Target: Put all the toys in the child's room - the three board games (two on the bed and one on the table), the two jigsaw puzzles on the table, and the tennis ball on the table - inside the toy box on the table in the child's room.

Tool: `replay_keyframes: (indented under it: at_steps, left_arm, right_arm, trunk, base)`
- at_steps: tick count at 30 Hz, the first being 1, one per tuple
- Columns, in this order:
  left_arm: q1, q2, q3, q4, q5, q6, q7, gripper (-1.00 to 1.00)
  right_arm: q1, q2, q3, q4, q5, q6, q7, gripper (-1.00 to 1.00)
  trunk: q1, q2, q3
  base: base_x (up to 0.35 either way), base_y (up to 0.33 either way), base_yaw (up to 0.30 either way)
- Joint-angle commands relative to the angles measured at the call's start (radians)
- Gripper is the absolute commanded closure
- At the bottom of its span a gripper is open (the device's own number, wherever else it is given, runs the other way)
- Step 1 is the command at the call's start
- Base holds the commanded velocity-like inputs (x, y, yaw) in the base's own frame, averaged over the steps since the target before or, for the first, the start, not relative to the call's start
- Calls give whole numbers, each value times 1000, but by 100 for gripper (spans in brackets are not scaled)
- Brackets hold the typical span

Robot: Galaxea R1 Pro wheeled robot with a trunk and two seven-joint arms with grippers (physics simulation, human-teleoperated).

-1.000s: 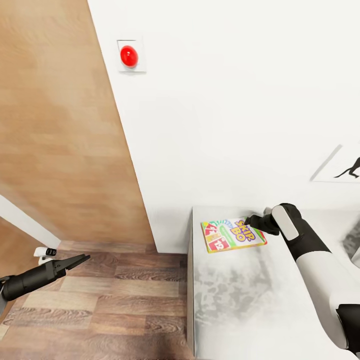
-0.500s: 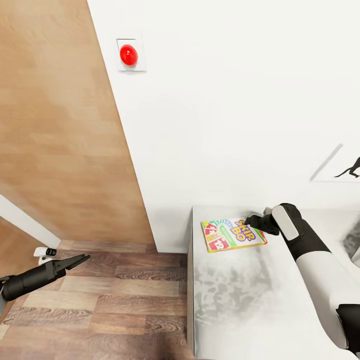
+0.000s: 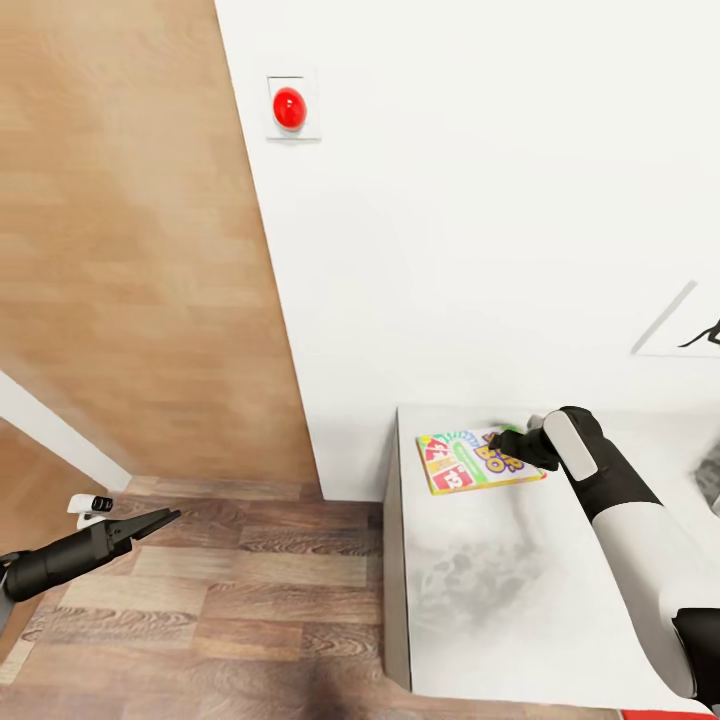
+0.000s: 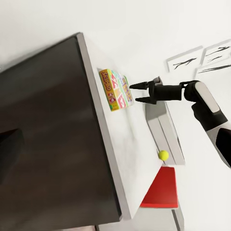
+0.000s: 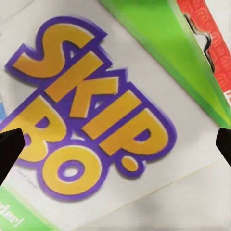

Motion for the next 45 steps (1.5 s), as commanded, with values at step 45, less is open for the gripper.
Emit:
replay_keyframes:
  at_steps: [45]
  left_arm:
    - [-1,0,0,0,-1,11,-4,-100]
  right_arm:
    - [-1,-1,3,-1,-10,1,-10,-100]
  trunk:
    - [1,-2,-4]
  base:
    - [22,-30,0]
